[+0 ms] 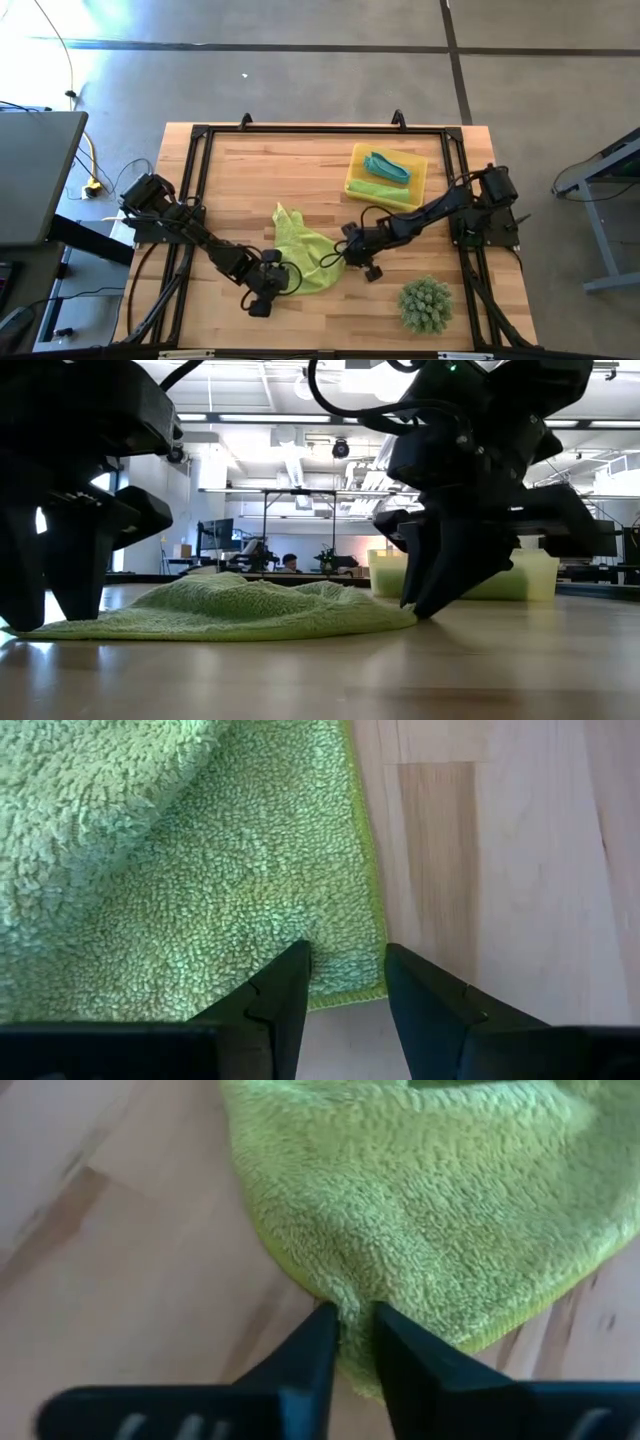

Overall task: Roll microfiber towels into tight, uniform cylinder then place into a basket
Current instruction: Fold the green microfiber towel

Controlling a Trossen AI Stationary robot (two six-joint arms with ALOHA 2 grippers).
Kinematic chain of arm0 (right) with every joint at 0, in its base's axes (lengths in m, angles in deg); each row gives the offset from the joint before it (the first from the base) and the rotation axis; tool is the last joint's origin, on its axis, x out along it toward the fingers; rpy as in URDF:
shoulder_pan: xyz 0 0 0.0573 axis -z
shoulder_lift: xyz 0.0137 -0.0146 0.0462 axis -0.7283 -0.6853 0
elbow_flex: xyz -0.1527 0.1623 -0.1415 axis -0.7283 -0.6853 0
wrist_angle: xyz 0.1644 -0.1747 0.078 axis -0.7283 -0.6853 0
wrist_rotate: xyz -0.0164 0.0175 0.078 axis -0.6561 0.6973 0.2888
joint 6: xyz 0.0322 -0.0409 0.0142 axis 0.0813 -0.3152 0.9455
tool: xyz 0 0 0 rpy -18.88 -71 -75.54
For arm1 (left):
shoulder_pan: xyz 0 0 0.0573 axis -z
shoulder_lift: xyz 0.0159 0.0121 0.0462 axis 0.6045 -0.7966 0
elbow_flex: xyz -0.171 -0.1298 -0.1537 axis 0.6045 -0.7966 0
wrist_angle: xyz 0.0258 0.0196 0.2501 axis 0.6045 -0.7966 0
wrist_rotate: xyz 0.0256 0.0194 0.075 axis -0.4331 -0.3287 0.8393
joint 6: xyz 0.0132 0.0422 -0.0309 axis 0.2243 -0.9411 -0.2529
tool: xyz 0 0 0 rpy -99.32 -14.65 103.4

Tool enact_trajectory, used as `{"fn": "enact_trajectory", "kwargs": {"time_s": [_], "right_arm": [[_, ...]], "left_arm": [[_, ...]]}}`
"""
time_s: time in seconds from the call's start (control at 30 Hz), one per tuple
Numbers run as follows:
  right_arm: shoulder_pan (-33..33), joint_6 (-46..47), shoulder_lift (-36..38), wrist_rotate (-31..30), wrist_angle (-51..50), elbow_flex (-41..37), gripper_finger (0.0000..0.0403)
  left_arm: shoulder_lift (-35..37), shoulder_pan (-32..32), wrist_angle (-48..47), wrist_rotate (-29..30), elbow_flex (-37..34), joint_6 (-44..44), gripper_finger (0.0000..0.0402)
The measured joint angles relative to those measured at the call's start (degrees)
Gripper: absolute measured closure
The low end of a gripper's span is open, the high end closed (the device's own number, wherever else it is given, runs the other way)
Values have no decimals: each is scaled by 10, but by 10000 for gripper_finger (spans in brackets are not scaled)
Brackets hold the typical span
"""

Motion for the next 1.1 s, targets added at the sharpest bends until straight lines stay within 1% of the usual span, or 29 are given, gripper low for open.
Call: {"fn": "enact_trajectory", "kwargs": {"time_s": [0.1, 0.13, 0.23, 0.3, 0.5, 0.53, 0.67, 0.77, 0.9, 1.0, 1.1], "right_arm": [[-4, 37, 0, -1, -1, 0, 388], [-6, 44, 0, -3, -1, 0, 395], [-12, 63, -1, -9, 3, -1, 393], [-16, 87, -1, -10, 12, -2, 393], [-21, 147, -1, -13, 19, -3, 400], [-21, 160, 2, -12, 19, -3, 400], [-21, 189, 15, -11, 18, -3, 402], [-22, 192, 40, -4, 1, -6, 402], [-22, 189, 84, -19, -10, -5, 402], [-21, 186, 117, -45, -32, -5, 402], [-22, 167, 152, -77, -30, -4, 402]], "left_arm": [[0, 0, -2, 12, 0, -2, 275], [0, 1, -2, 18, 0, -4, 277], [-1, 1, -5, 25, 0, -5, 289], [-1, 1, -7, 28, 0, -5, 307], [-1, 0, -13, 33, 0, 6, 387], [-1, 0, -12, 29, 0, 6, 394], [-3, 0, -33, 21, 20, -1, 394], [-8, -2, -80, 18, 57, -15, 399], [-8, -5, -188, 21, 126, -20, 400], [-7, -5, -277, 47, 175, -9, 400], [-6, -5, -348, 86, 229, 5, 401]]}}
